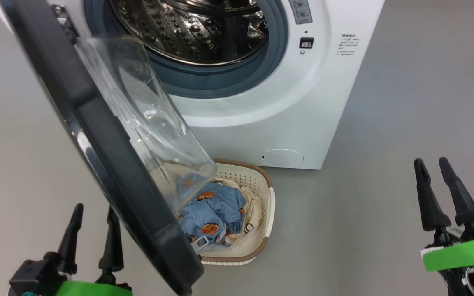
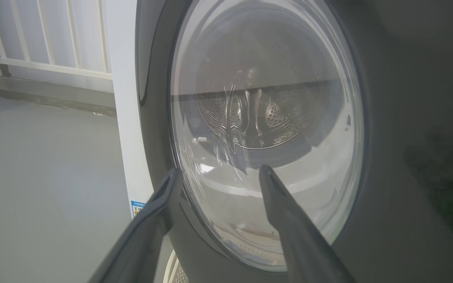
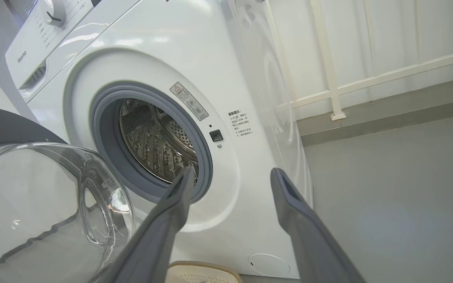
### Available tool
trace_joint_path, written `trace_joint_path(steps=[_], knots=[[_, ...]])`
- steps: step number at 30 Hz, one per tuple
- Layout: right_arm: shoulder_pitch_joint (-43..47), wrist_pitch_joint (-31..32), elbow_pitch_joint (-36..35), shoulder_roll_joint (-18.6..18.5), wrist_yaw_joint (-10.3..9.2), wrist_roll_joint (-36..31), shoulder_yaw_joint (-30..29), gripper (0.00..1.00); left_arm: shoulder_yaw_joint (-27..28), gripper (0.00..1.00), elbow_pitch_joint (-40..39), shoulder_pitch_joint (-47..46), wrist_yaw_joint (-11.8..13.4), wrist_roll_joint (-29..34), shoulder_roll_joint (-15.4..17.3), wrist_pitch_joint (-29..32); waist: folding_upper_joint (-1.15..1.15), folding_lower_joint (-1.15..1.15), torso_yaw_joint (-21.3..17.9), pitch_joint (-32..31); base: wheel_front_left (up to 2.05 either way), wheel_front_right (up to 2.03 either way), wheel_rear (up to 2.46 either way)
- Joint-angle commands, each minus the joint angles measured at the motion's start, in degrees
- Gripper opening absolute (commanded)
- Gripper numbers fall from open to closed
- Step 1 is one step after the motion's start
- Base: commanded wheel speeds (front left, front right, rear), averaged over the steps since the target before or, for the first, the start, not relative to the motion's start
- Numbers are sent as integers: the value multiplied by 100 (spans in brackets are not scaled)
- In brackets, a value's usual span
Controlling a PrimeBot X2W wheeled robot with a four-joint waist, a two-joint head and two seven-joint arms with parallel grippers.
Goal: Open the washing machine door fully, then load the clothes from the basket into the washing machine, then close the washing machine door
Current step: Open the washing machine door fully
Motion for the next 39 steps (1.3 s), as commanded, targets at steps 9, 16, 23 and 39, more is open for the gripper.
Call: trace_joint_path(steps=[9,16,23,39], knots=[[587,-67,-346,692,9,-1238,-487,100,305,100,-189,-25,-15,81,74,-36,0,0,-150,-4,0,0,0],[824,-67,-444,906,9,-1847,-771,100,309,100,-157,16,-18,105,74,-36,0,0,-185,-64,0,0,0],[1078,-67,-483,1016,9,-2209,-933,100,356,100,-124,101,-23,134,74,-36,0,0,-206,-174,0,0,0],[1289,-68,-368,1303,9,-2457,-865,100,405,100,-44,220,-21,158,74,-36,0,0,-283,-476,0,0,0]])
